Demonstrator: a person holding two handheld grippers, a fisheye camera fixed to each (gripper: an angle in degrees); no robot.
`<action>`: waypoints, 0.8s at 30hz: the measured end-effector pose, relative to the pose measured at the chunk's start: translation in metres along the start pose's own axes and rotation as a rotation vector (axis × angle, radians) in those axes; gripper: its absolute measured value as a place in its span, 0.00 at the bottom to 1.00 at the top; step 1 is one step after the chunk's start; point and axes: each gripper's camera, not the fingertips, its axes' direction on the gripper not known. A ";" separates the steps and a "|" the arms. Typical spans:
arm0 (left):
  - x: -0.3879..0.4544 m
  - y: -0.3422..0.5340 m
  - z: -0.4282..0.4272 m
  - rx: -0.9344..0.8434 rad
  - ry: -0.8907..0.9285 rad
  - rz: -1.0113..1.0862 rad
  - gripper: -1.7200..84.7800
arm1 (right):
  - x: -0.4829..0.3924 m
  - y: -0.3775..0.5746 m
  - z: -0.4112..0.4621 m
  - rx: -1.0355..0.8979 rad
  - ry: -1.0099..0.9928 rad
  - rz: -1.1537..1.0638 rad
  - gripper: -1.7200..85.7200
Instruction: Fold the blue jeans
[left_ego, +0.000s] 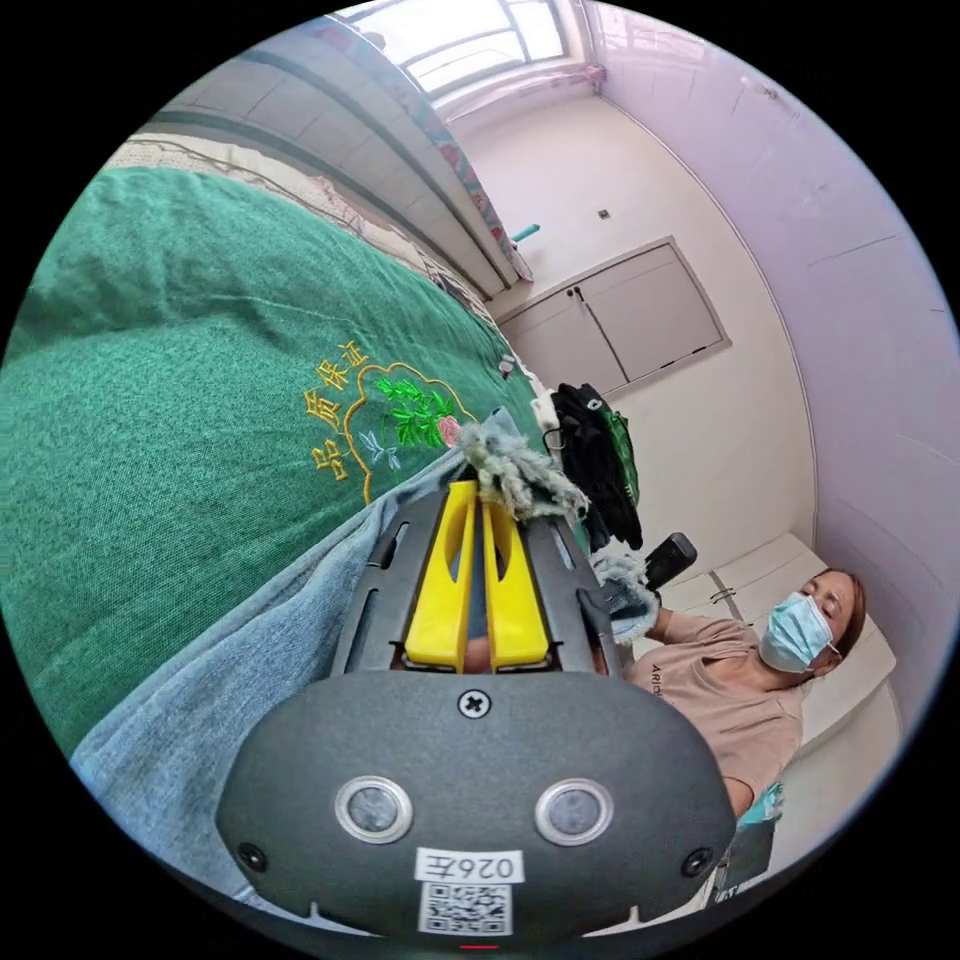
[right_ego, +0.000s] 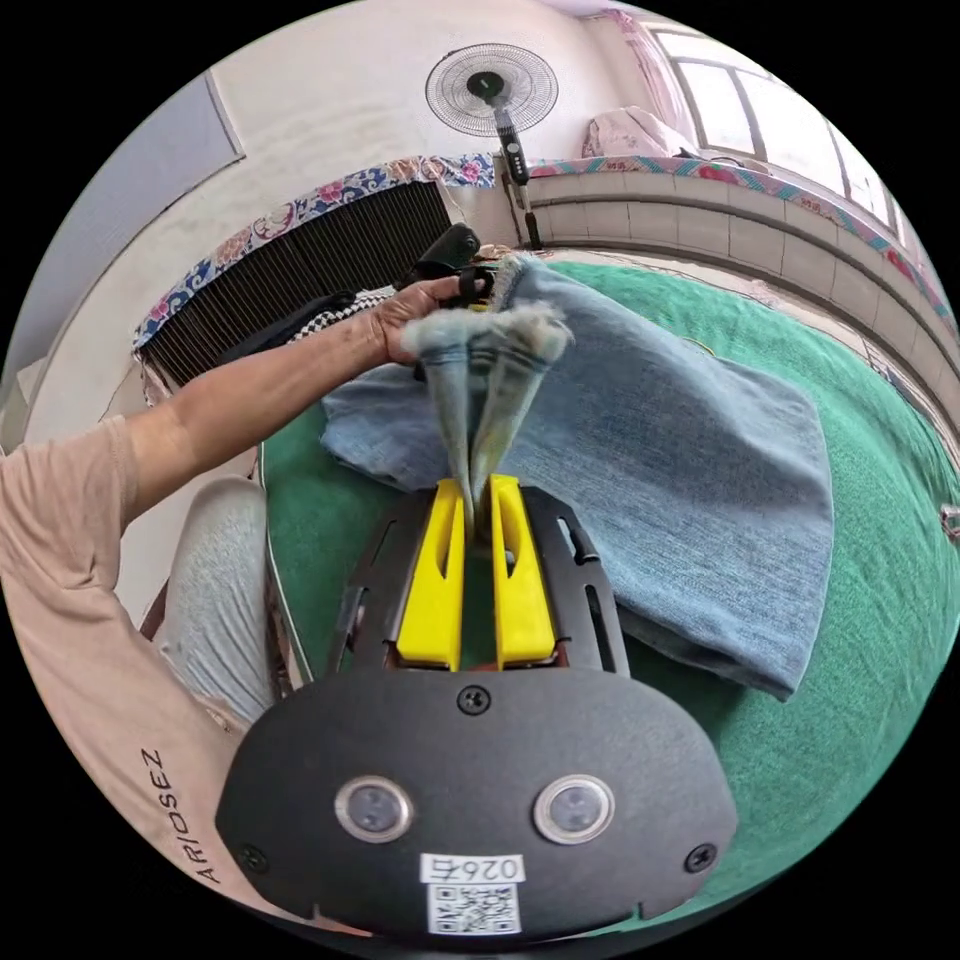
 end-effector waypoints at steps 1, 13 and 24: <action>0.004 0.003 -0.006 -0.012 -0.050 -0.011 0.01 | -0.002 -0.002 0.002 0.003 -0.004 -0.009 0.05; 0.140 0.007 0.079 0.061 -0.536 0.194 0.01 | 0.035 -0.025 -0.029 0.054 -0.002 0.066 0.01; 0.166 -0.010 0.181 -0.089 -0.692 0.178 0.01 | 0.118 -0.014 -0.047 -0.167 0.229 0.217 0.00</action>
